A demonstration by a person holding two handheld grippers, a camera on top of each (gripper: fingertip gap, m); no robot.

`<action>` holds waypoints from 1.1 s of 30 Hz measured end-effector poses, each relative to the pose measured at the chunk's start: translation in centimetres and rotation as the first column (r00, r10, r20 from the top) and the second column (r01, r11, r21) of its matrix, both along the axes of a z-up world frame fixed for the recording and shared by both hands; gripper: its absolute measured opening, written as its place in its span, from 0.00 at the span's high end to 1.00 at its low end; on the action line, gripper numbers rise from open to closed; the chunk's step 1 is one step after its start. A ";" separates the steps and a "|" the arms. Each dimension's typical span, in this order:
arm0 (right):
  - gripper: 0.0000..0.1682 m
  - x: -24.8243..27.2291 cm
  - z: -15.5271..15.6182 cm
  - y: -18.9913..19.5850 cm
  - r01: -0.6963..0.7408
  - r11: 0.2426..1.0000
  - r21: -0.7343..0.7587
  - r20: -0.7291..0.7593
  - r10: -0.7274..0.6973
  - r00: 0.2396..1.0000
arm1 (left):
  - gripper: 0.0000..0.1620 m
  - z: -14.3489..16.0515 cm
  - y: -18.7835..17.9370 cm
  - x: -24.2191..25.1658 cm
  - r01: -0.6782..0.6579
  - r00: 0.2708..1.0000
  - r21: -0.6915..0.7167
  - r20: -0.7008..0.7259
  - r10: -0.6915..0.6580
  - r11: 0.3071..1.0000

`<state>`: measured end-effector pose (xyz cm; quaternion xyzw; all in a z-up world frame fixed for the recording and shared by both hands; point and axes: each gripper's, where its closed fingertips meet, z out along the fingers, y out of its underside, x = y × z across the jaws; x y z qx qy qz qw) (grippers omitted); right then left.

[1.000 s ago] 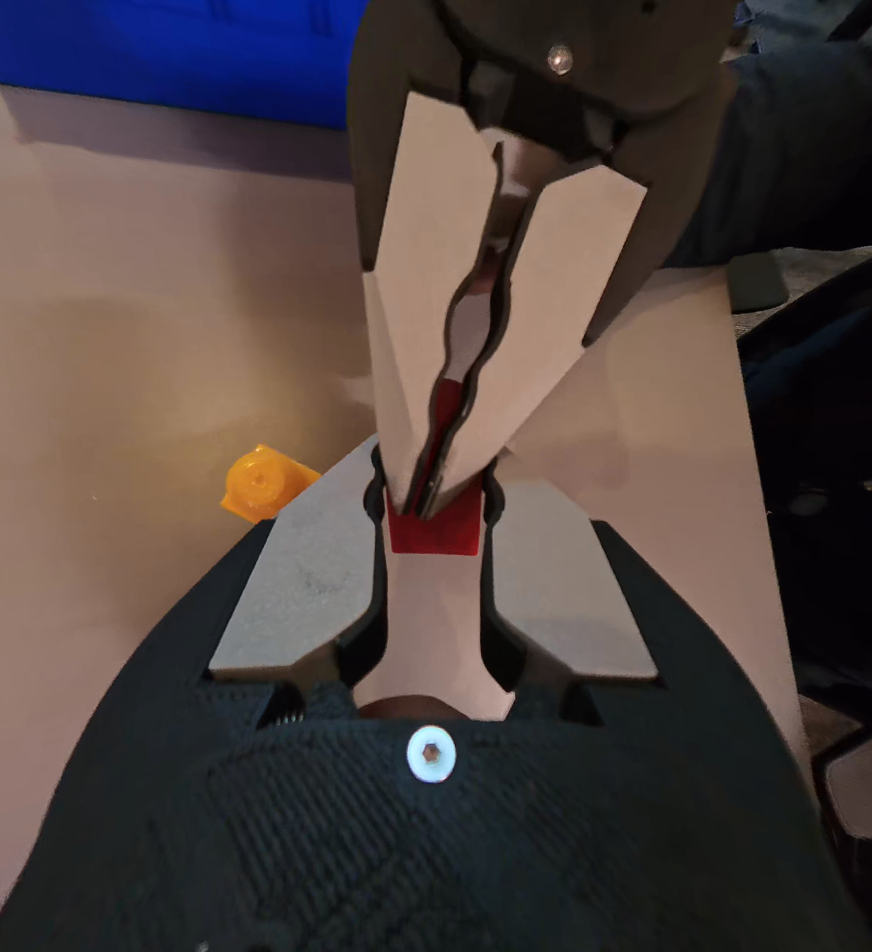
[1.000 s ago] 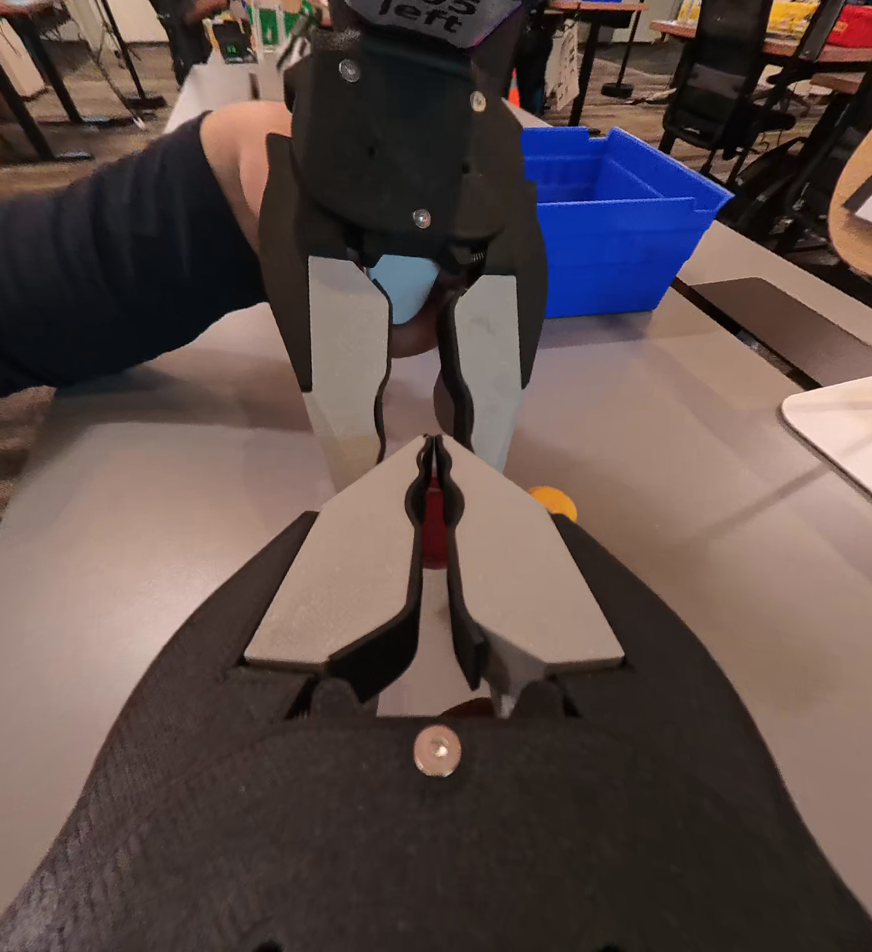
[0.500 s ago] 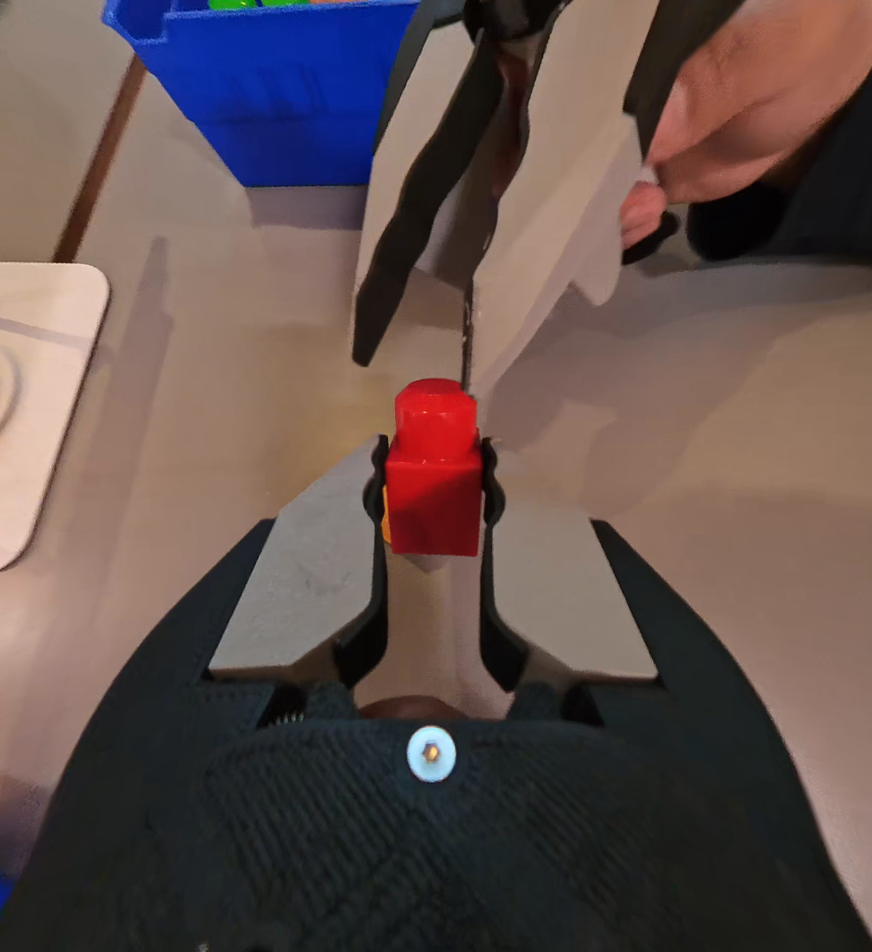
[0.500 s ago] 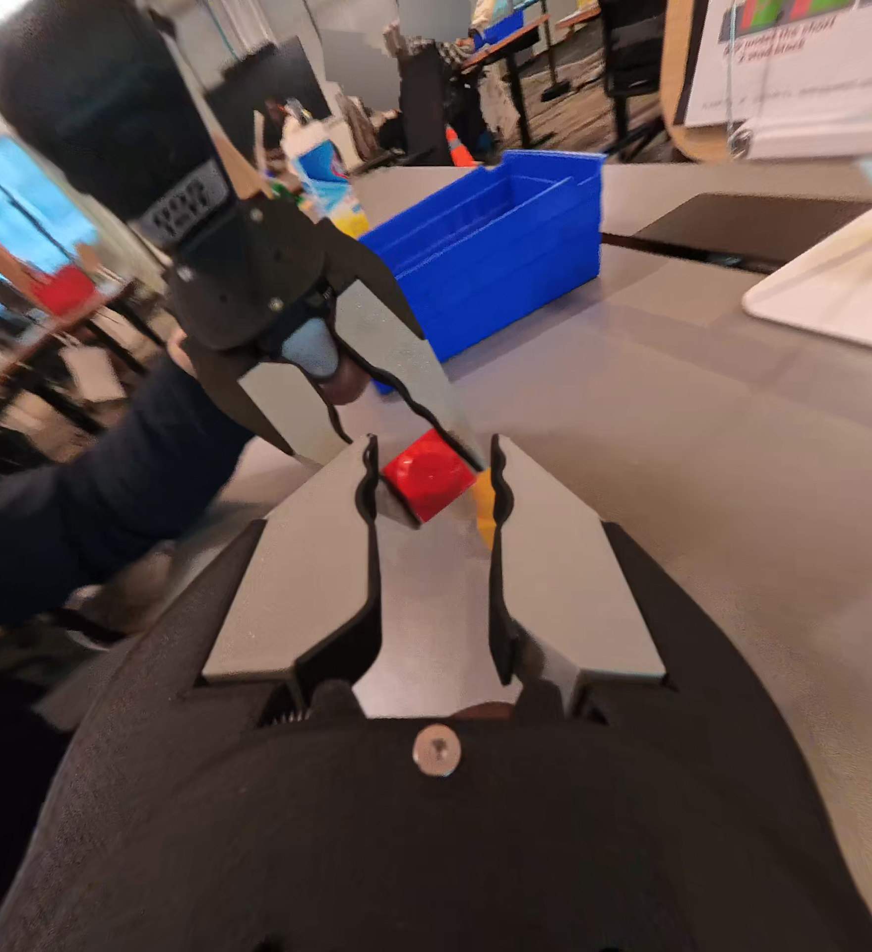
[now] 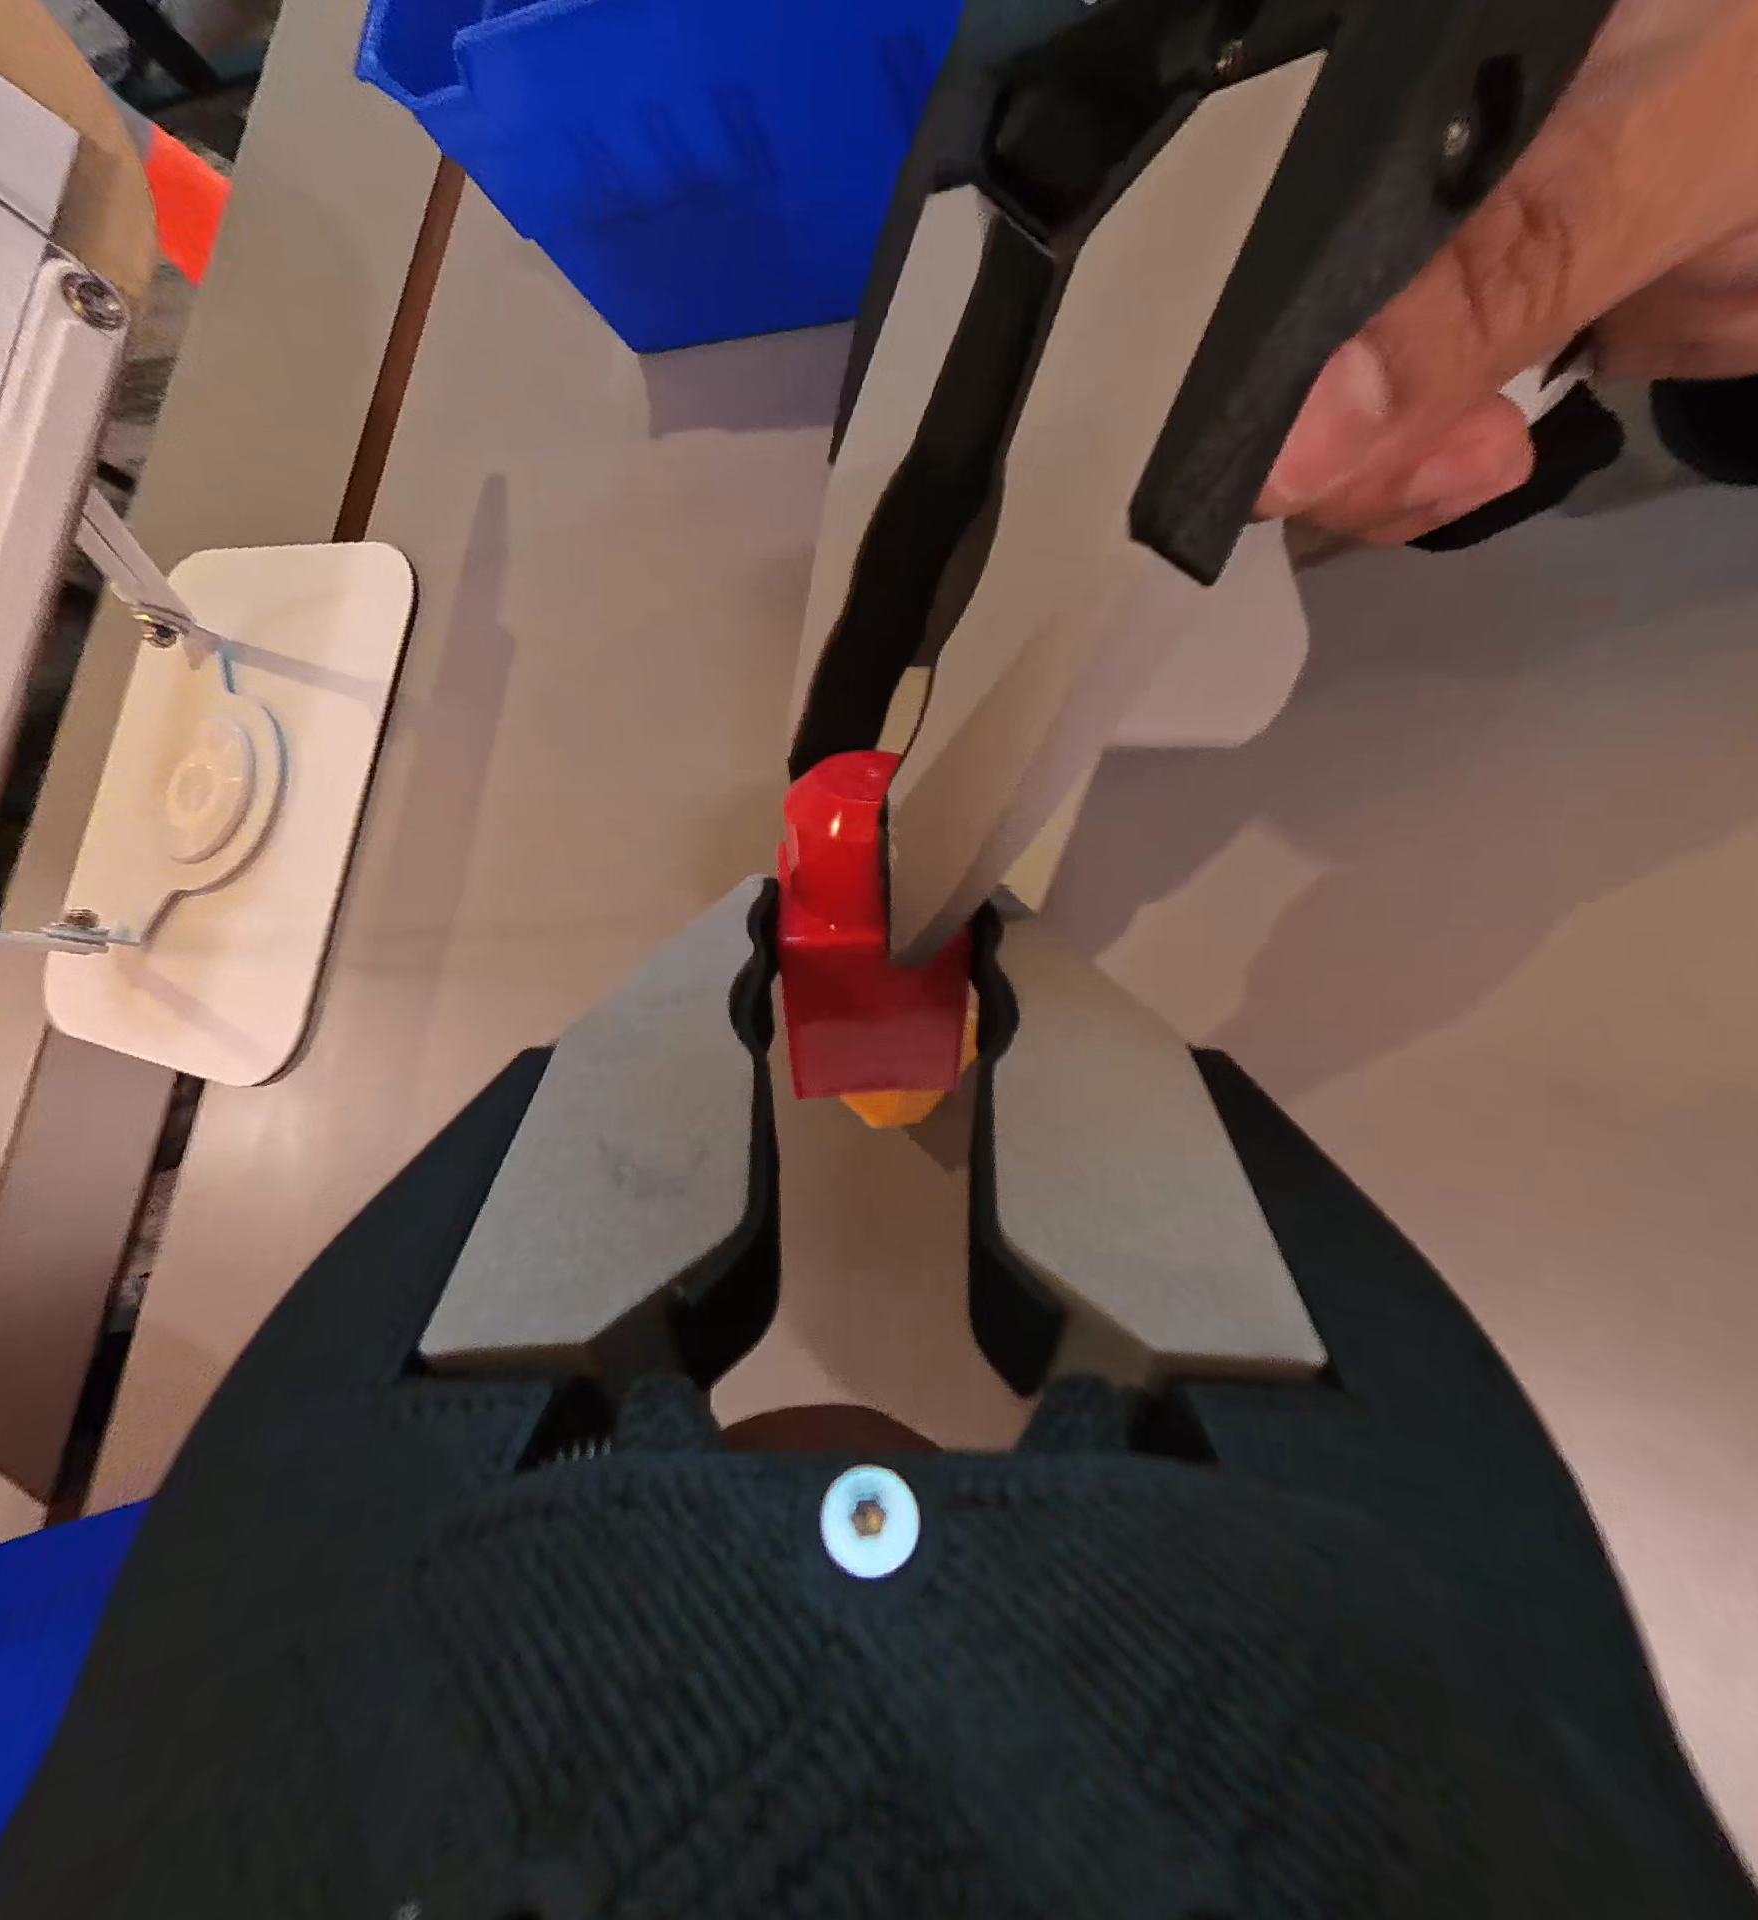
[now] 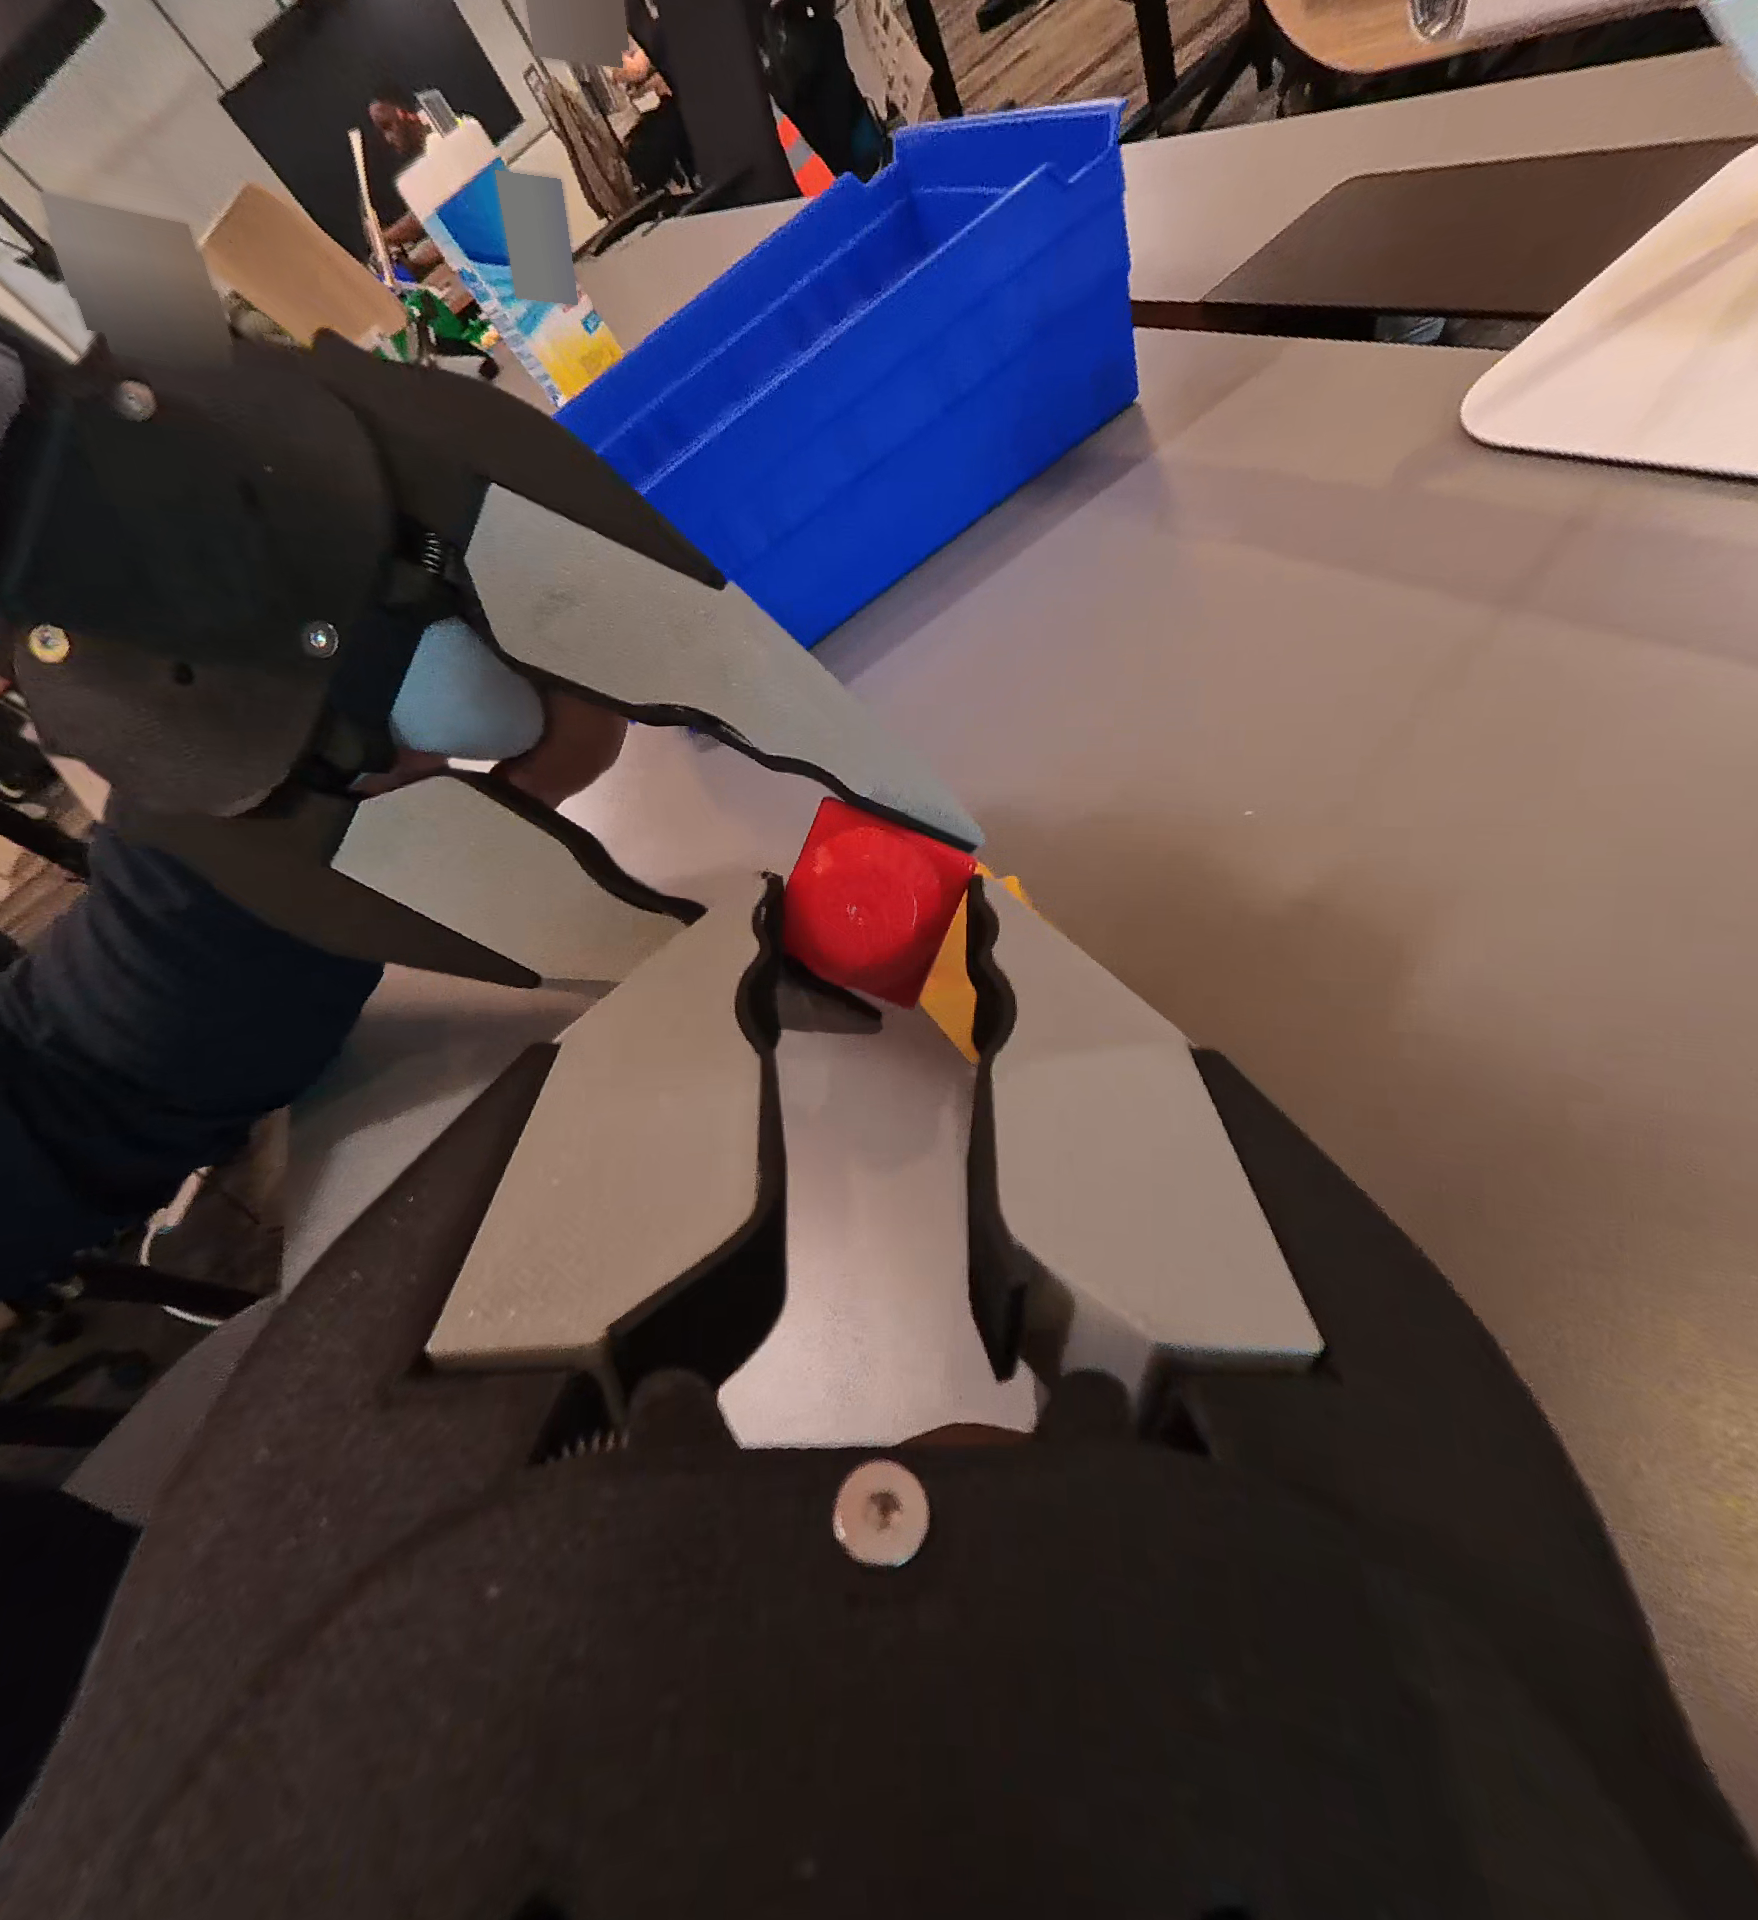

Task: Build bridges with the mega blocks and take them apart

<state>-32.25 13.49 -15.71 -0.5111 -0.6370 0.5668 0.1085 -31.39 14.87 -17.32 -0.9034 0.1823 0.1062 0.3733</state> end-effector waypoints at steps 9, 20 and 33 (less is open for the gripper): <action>0.81 0.6 -1.5 3.3 0.042 0.970 0.239 0.051 -0.055 0.997 | 0.68 3.1 -3.4 -3.7 -0.108 0.982 0.022 0.156 0.104 0.994; 0.81 1.1 -5.0 2.4 -0.009 0.848 0.529 0.148 -0.081 0.986 | 0.68 6.4 -7.5 -9.2 -0.280 0.951 0.095 0.161 0.263 0.955; 0.74 -0.8 -1.0 3.2 0.174 0.873 0.455 -0.103 -0.142 0.984 | 0.63 8.8 -21.3 -24.0 -0.775 0.631 0.207 0.289 0.719 0.597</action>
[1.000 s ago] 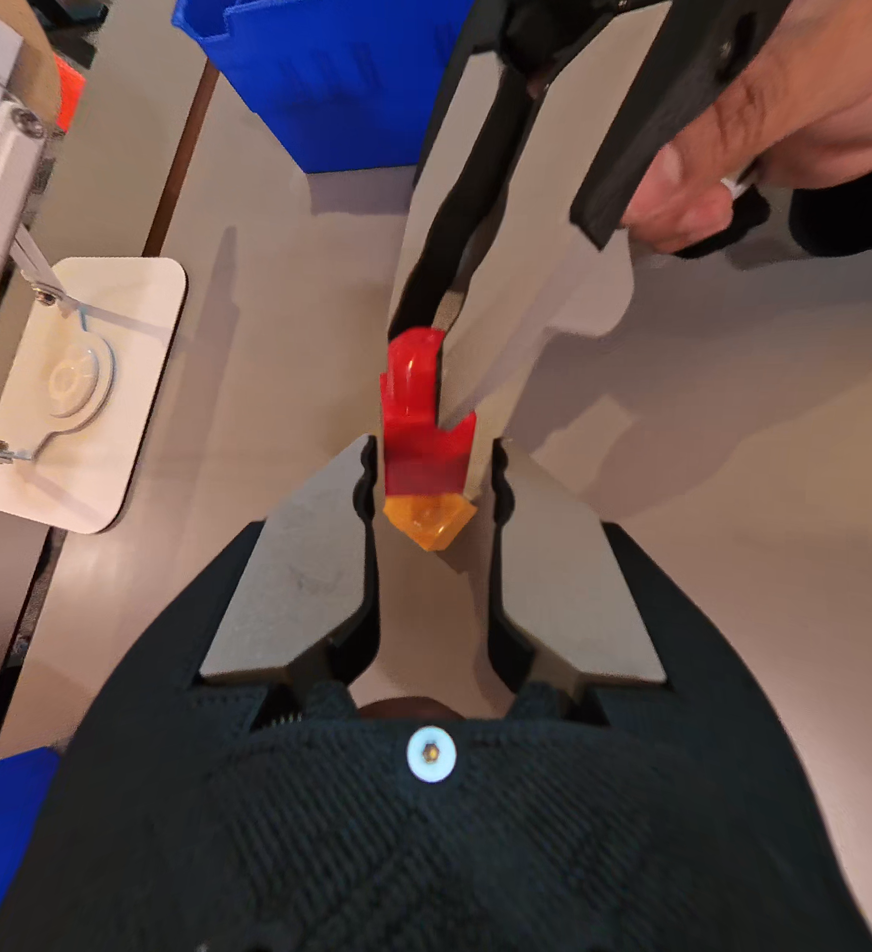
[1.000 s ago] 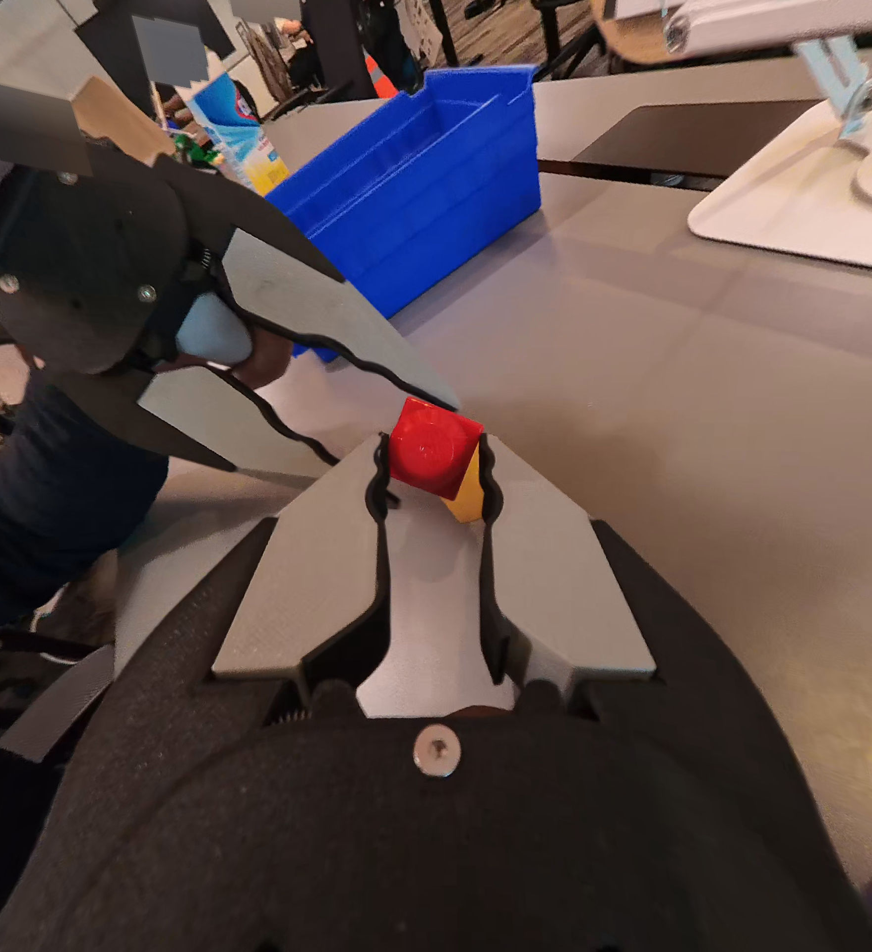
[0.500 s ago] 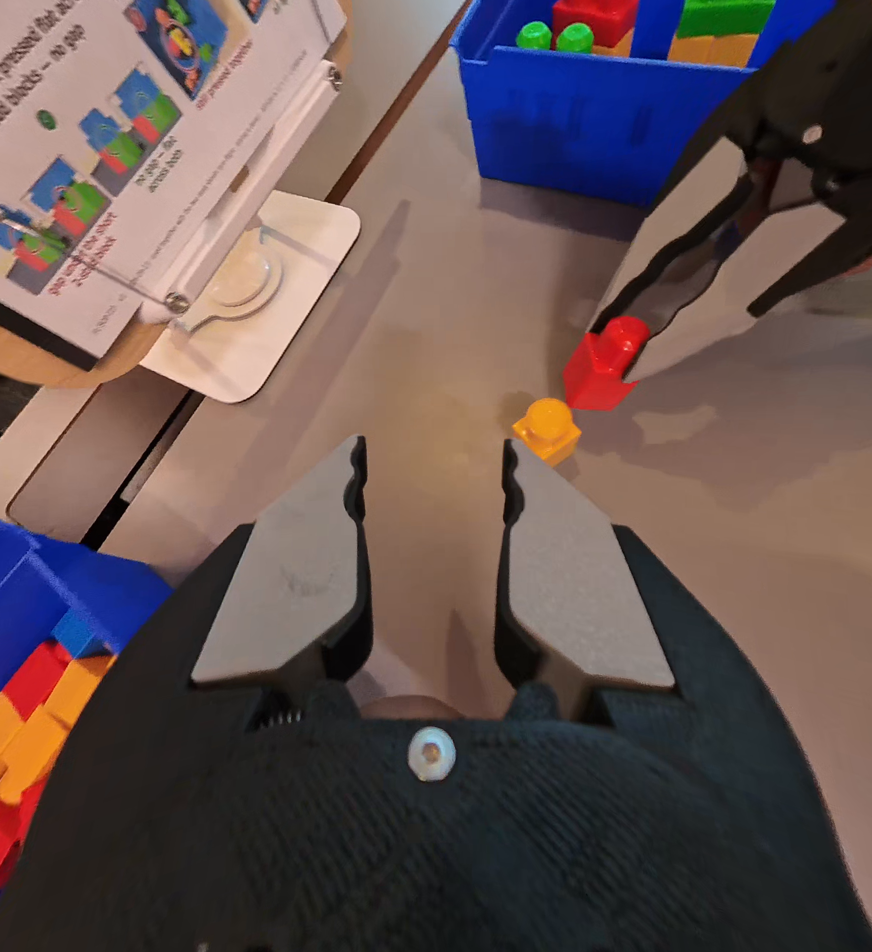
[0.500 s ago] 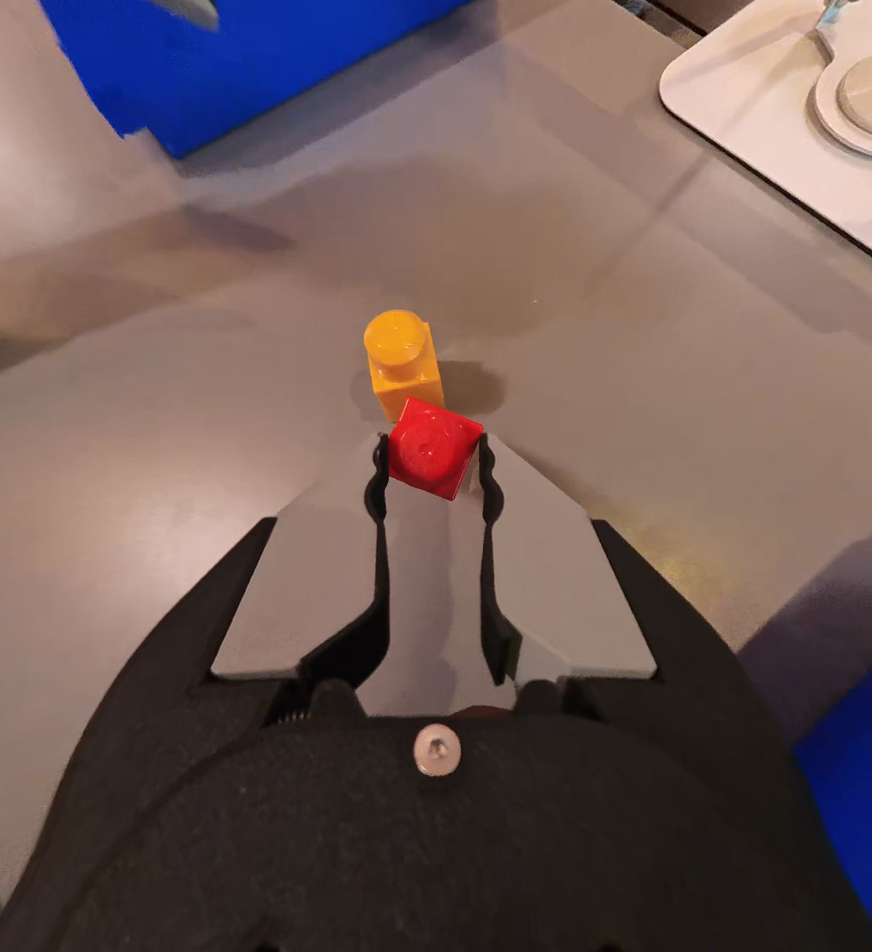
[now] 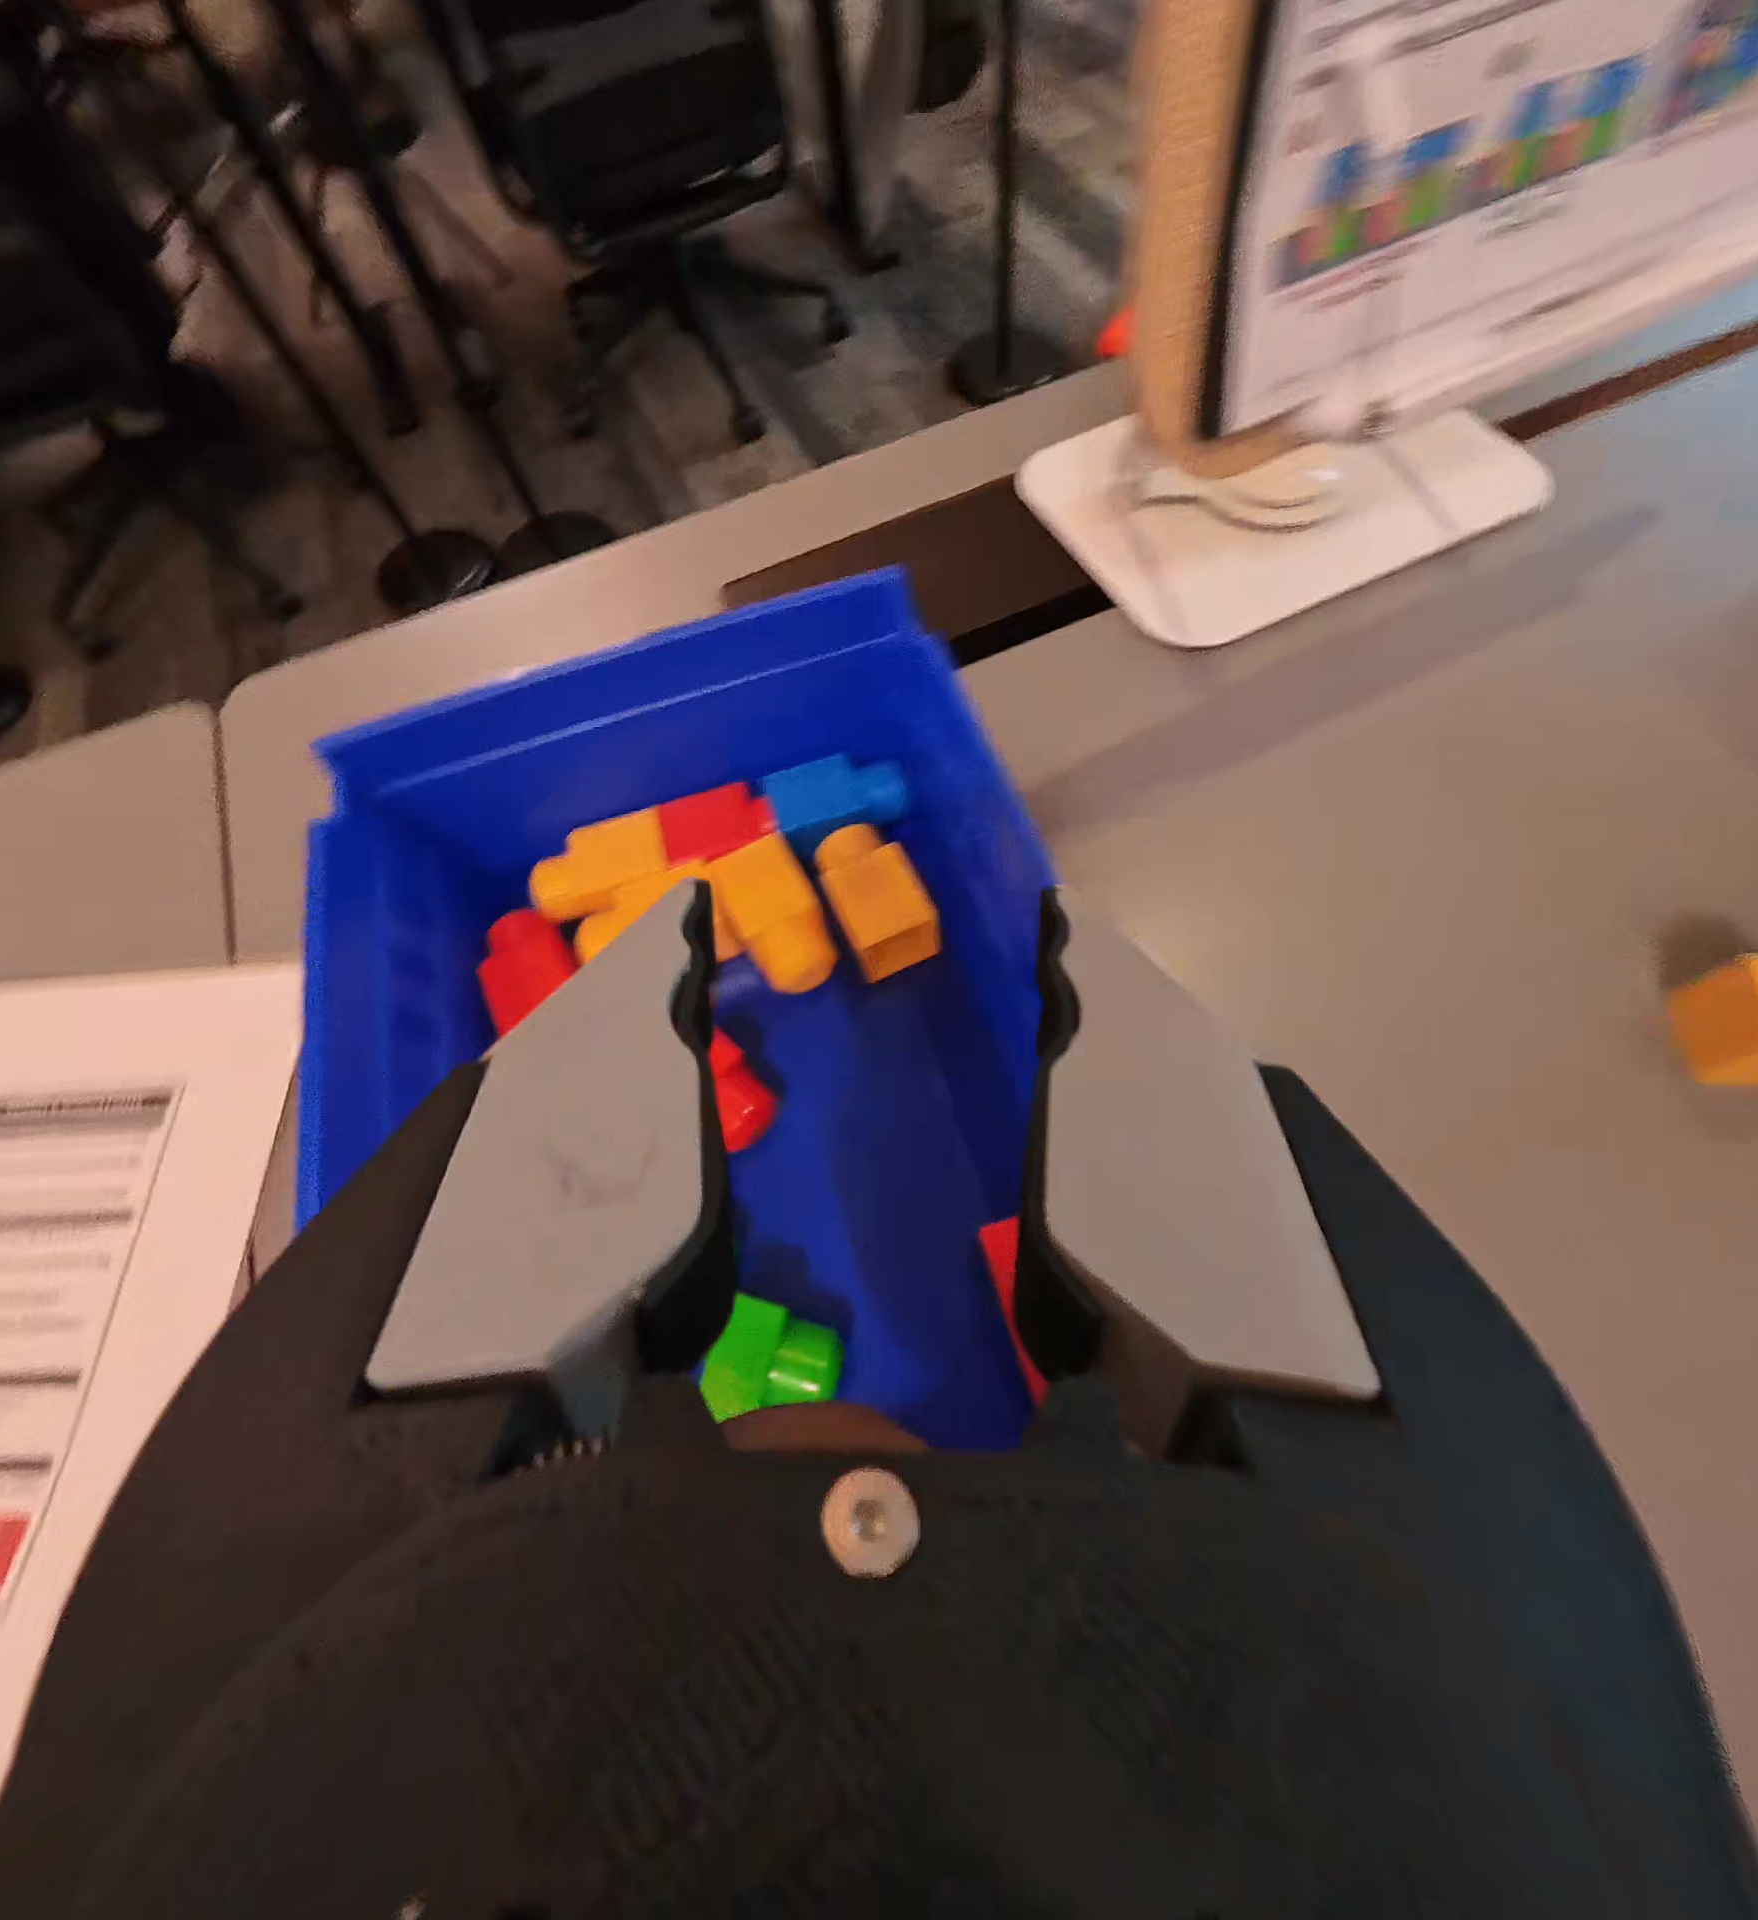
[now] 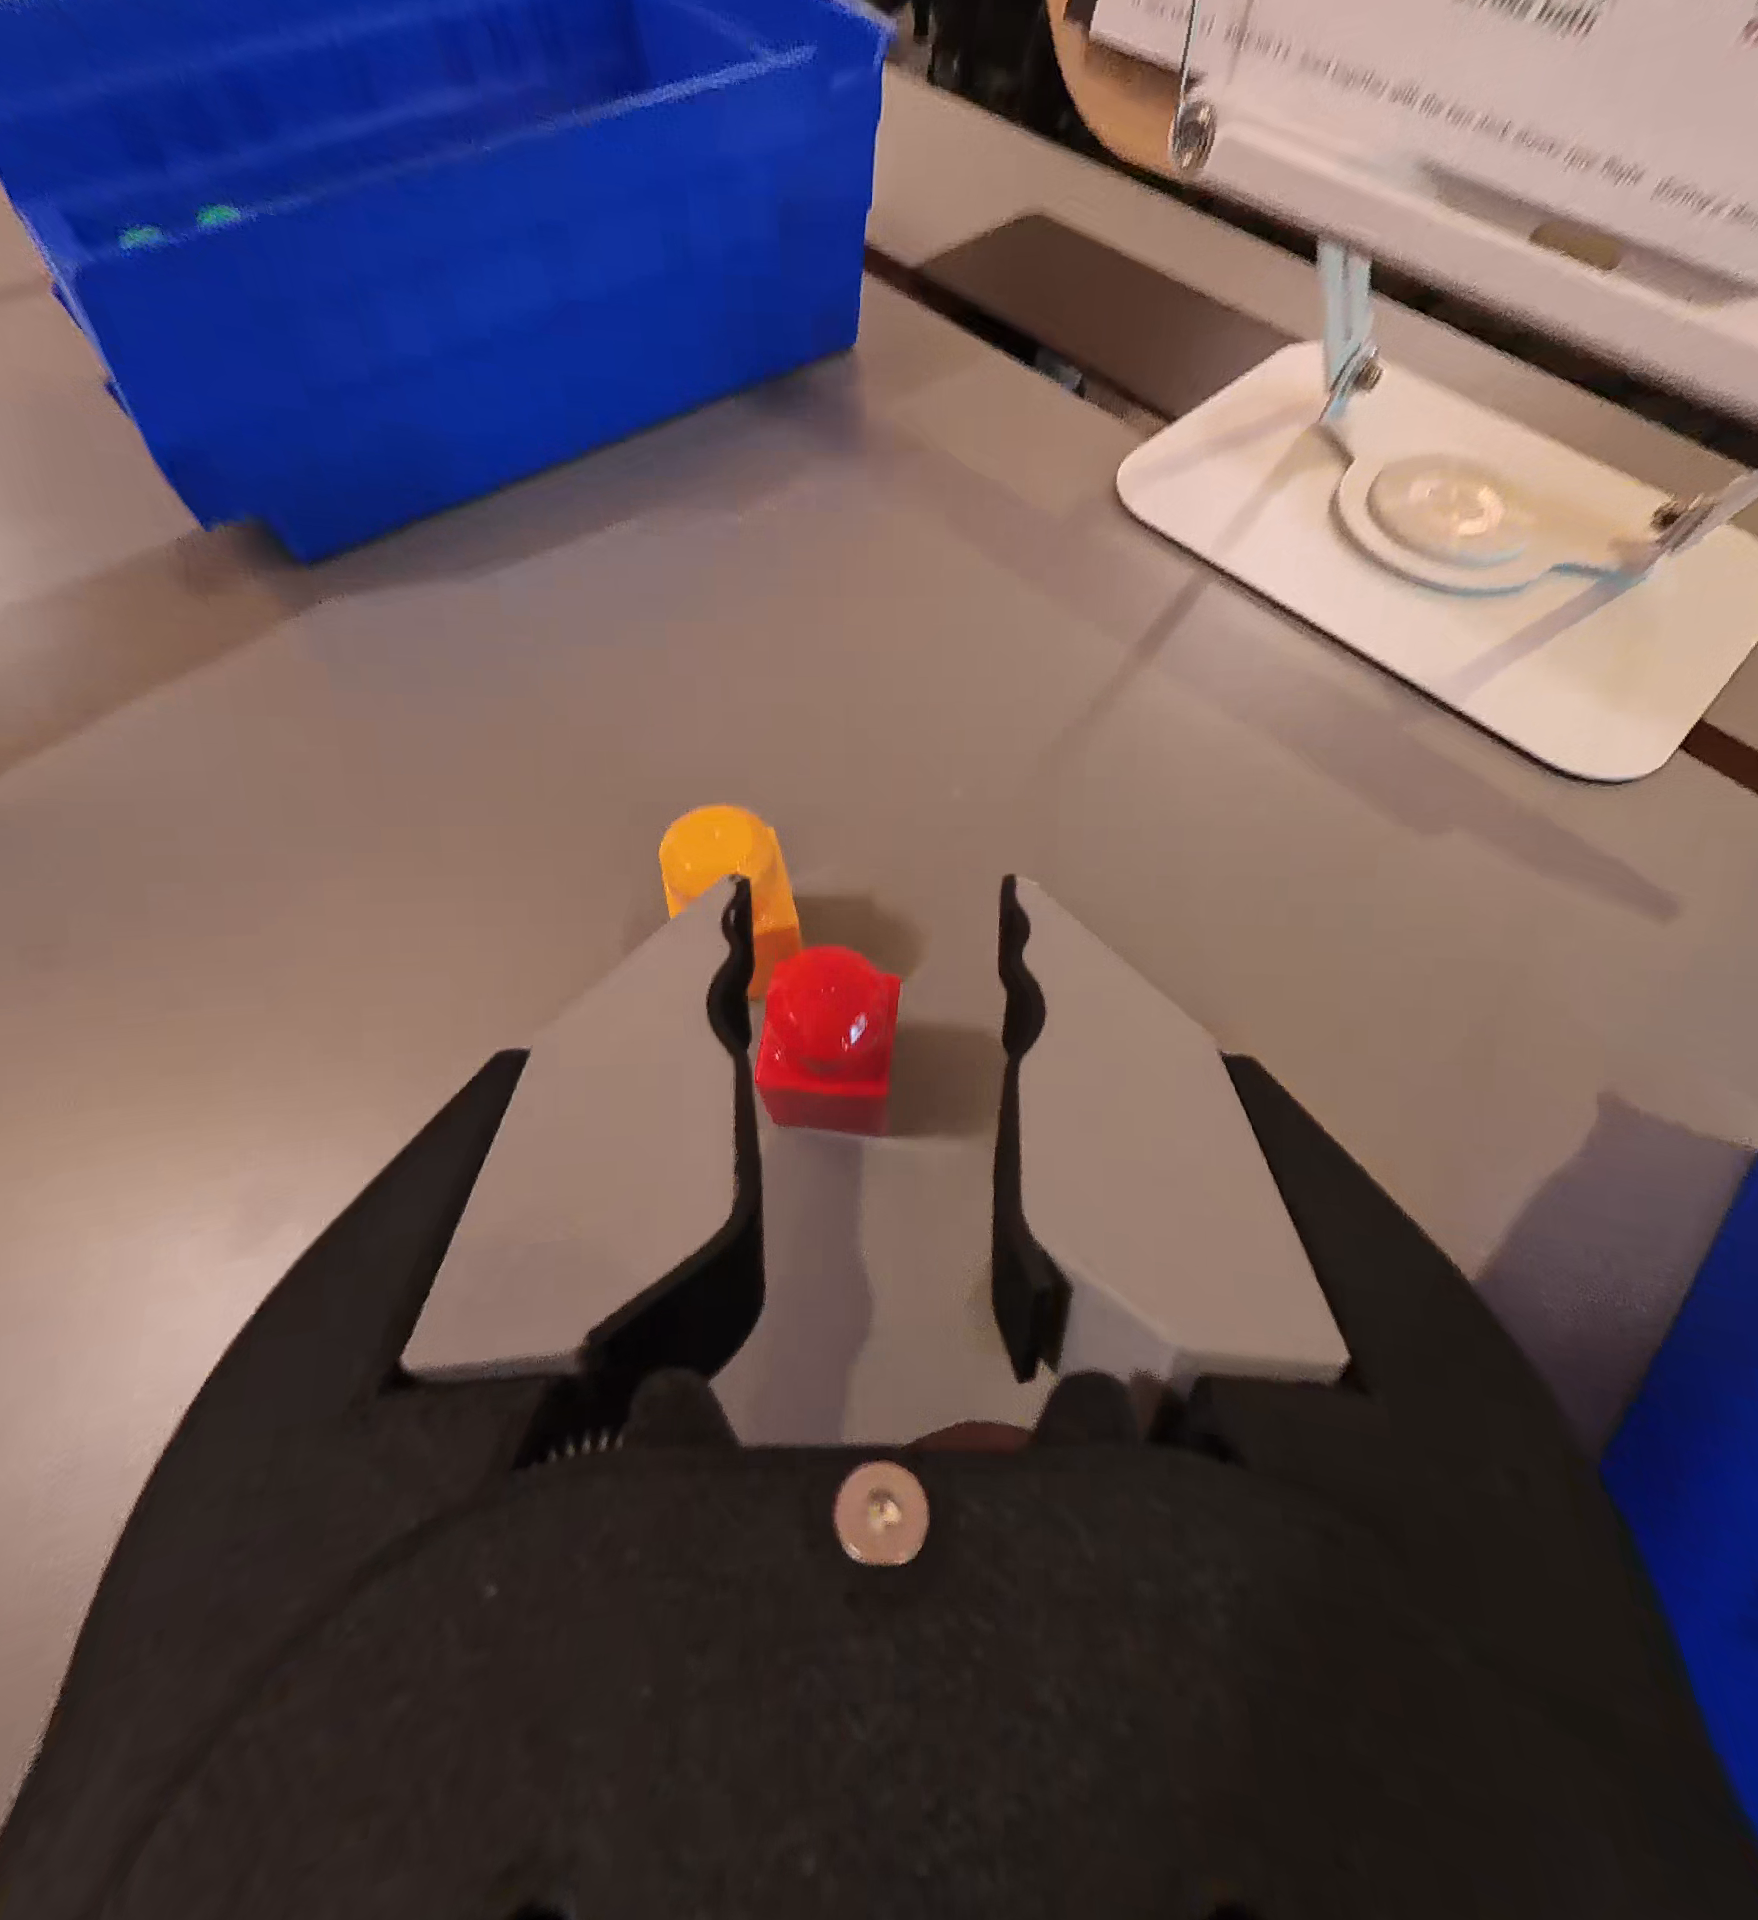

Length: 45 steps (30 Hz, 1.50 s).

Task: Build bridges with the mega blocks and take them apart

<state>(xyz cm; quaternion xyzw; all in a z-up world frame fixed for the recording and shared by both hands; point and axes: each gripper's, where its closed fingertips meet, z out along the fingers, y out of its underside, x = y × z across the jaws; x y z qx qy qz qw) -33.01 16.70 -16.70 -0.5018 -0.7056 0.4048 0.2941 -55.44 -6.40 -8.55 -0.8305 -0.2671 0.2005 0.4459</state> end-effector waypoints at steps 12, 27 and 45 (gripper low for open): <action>0.75 -0.2 0.7 -1.2 -0.022 0.999 0.039 -0.067 0.025 0.997 | 0.62 -13.3 -4.1 -6.5 -0.200 0.954 -0.347 0.144 0.263 0.916; 0.76 -0.1 1.0 -1.7 -0.044 0.999 -0.008 -0.074 0.044 0.996 | 0.94 -12.9 -3.8 -6.3 -0.136 0.980 -0.413 0.078 0.183 0.900; 0.77 0.0 1.0 -2.1 -0.063 0.998 -0.018 -0.074 0.062 0.995 | 1.00 -3.6 1.8 -1.0 0.151 0.973 0.133 0.153 -0.171 0.979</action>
